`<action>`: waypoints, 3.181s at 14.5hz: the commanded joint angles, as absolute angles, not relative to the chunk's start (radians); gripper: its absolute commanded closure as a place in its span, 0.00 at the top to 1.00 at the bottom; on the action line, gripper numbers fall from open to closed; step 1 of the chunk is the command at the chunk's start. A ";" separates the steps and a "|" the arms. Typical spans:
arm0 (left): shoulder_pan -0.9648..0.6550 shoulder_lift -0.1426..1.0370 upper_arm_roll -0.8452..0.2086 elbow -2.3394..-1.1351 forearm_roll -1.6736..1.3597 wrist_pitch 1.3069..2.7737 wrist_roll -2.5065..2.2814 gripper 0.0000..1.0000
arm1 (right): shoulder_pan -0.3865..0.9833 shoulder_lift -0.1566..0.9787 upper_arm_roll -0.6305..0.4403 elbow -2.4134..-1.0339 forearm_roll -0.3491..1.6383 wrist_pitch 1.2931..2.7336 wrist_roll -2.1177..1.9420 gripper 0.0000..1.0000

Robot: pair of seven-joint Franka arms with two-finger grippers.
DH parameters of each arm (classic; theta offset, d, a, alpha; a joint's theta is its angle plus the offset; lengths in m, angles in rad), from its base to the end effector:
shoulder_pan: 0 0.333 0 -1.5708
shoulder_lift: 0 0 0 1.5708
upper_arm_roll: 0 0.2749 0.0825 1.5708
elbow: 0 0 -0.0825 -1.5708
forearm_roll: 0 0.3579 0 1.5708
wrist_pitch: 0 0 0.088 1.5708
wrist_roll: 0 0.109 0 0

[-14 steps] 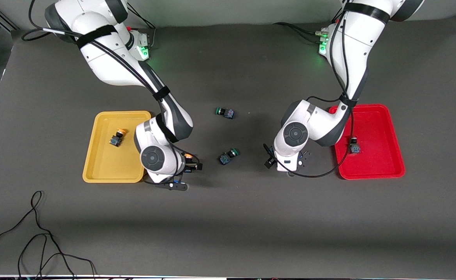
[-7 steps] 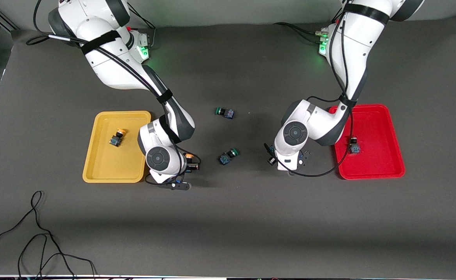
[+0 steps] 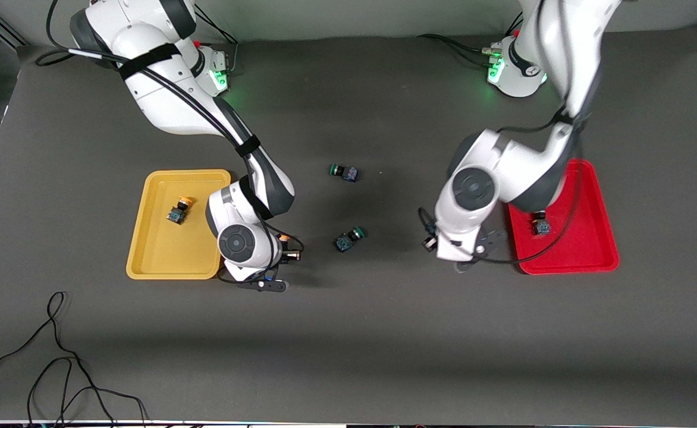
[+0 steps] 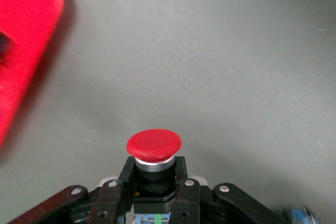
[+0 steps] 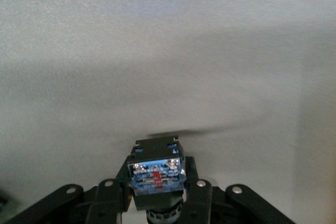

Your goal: Place red and yellow buttons in trays

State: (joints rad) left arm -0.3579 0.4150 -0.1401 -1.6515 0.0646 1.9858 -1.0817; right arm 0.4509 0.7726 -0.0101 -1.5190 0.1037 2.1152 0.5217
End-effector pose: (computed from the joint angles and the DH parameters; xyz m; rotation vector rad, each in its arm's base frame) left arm 0.5497 -0.2854 0.3400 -2.9632 -0.8601 0.0813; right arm 0.5782 0.2790 0.1755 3.1059 -0.2181 -0.2990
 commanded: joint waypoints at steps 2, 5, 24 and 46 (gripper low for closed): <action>-0.258 0.237 -0.138 -1.664 0.008 1.774 -0.658 0.15 | 0.407 0.634 -0.060 -1.561 0.095 1.988 0.421 0.24; -0.105 0.143 -0.135 -1.686 -0.025 1.643 -0.351 0.11 | 0.405 0.471 -0.089 -1.713 0.103 1.974 0.400 0.24; 0.321 0.268 -0.123 -2.442 0.071 2.798 0.167 0.41 | 0.380 0.443 -0.244 -2.082 0.106 2.382 0.161 0.25; 0.292 0.046 -0.239 -1.652 0.014 1.537 0.149 1.00 | 0.296 -0.024 -0.213 -1.819 0.062 1.845 0.108 1.00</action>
State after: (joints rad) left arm 0.3060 0.0787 -0.2339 -1.6510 0.0224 1.5606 0.1576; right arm 0.3163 0.0807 -0.2517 -1.8002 0.0956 1.8660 0.1521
